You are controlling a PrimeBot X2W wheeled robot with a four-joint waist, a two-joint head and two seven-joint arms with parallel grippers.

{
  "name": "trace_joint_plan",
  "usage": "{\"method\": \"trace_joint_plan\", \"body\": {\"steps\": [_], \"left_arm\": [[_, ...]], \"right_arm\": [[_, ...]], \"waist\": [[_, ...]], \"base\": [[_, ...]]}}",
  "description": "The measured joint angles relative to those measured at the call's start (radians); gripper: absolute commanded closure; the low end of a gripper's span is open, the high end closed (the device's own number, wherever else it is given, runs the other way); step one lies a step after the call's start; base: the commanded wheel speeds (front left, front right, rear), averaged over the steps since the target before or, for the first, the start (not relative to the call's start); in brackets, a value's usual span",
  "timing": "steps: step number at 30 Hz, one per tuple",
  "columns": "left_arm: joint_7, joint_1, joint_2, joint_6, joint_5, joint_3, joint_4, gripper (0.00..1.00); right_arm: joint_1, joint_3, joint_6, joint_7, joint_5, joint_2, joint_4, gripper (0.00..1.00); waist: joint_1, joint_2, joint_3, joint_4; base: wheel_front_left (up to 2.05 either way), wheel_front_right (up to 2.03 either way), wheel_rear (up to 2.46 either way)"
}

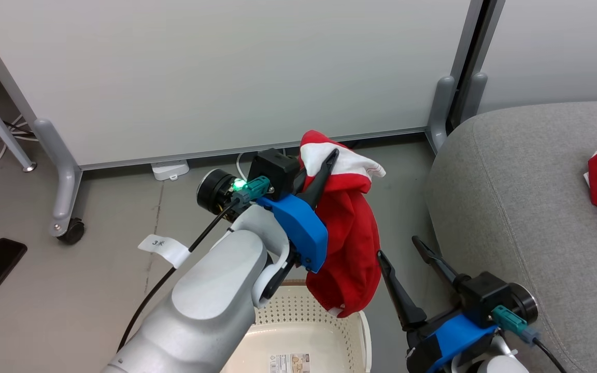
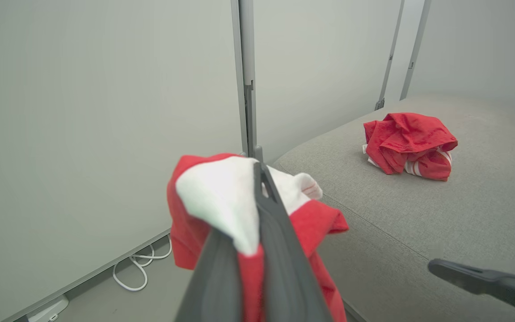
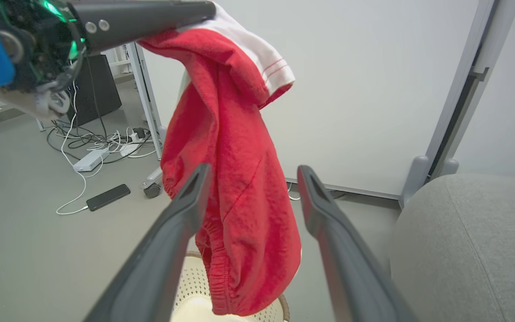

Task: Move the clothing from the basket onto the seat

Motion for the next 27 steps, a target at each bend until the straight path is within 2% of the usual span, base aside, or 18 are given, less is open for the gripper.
{"method": "trace_joint_plan", "body": {"steps": [12, 27], "left_arm": [[-0.007, -0.003, 0.000, 0.004, -0.018, -0.029, 0.005, 1.00], [-0.011, -0.026, 0.000, 0.013, -0.055, -0.077, -0.020, 1.00]], "right_arm": [[-0.112, 0.077, 0.000, -0.008, 0.028, 0.000, 0.096, 0.00], [-0.350, 0.158, 0.000, -0.053, 0.073, 0.000, 0.427, 0.00]], "waist": [[0.0000, 0.0000, 0.011, -0.005], [0.0000, 0.0000, 0.030, 0.020]], "base": [[0.00, 0.00, 0.00], [0.00, 0.00, 0.00]]}}
